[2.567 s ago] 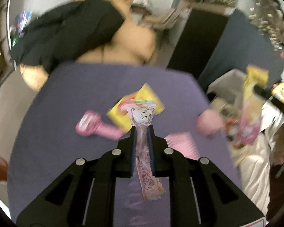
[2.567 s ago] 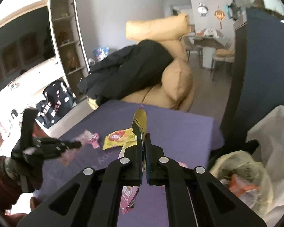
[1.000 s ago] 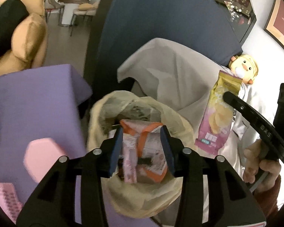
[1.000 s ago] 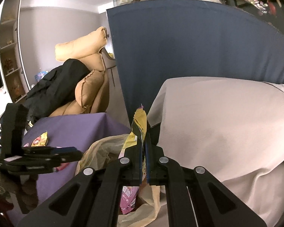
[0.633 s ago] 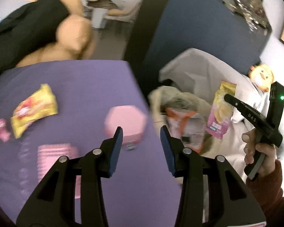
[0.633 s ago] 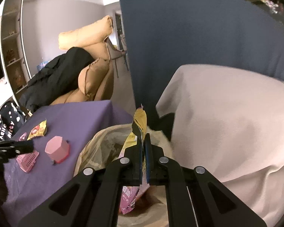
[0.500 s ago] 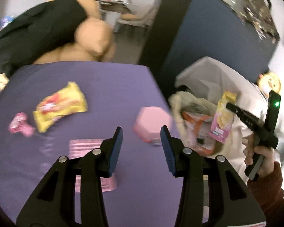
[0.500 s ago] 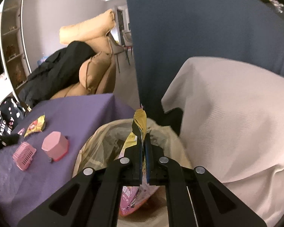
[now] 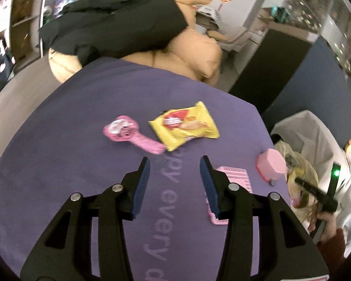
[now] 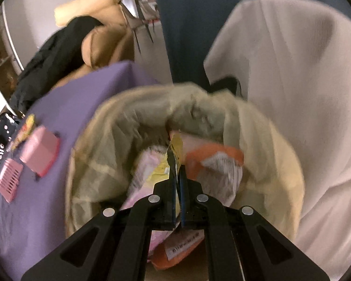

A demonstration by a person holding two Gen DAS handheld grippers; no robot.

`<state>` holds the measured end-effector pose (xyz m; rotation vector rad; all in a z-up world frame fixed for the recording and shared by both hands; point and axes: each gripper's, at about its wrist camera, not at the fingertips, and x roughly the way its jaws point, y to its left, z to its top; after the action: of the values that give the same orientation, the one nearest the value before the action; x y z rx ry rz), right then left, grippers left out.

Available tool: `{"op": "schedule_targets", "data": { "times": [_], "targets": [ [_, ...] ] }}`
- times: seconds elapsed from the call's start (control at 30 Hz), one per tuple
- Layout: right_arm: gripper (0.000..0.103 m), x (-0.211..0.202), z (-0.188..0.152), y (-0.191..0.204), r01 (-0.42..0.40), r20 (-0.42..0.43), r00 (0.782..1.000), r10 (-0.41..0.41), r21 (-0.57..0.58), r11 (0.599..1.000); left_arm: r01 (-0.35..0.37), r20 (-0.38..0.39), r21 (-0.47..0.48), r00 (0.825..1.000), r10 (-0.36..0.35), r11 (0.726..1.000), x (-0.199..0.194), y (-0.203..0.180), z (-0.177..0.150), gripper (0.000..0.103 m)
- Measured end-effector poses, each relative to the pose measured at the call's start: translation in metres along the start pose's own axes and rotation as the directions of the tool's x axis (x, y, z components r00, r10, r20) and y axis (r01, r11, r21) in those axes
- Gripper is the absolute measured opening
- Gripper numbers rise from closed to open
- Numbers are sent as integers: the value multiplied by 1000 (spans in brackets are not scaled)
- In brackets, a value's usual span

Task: Collect trash
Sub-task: 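Open the left tool over the bag while the right tool lowers and releases the snack pack inside, then withdraw both open tools from the bag back over the table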

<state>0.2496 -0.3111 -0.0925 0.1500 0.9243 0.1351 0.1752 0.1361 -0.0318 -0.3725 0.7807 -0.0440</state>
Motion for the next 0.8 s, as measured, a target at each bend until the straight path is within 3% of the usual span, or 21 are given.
{"op": "schedule_targets", "data": {
  "times": [0.13,0.27,0.3,0.37,0.4,0.6,0.8],
  "targets": [
    [5,8,-16,4,28,-45,999,-29,-8,1000,6,-7,-27,1000,-6,1000,0,15,-2,42],
    [8,1,-19,10,64,-22,998,-65,-15,998,20,-9,-43,1000,-20,999,-1,24,-4,42],
    [11,-2,-18,11,68,-16,998,-69,-12,998,22,-4,-48,1000,-22,999,-3,27,-4,42],
    [37,-13,-14,12,71,2,997,-71,2,997,23,5,-62,1000,-23,998,-5,34,-4,45],
    [39,-20,-12,11,63,16,998,-63,12,998,25,8,-67,1000,-24,997,-5,36,-4,46],
    [39,-57,6,38,69,102,992,-68,-14,998,33,13,-88,999,-32,996,-6,48,-6,46],
    [40,-72,22,120,-51,132,988,73,-163,985,25,13,-67,1000,-25,997,-3,53,-4,47]
  ]
}}
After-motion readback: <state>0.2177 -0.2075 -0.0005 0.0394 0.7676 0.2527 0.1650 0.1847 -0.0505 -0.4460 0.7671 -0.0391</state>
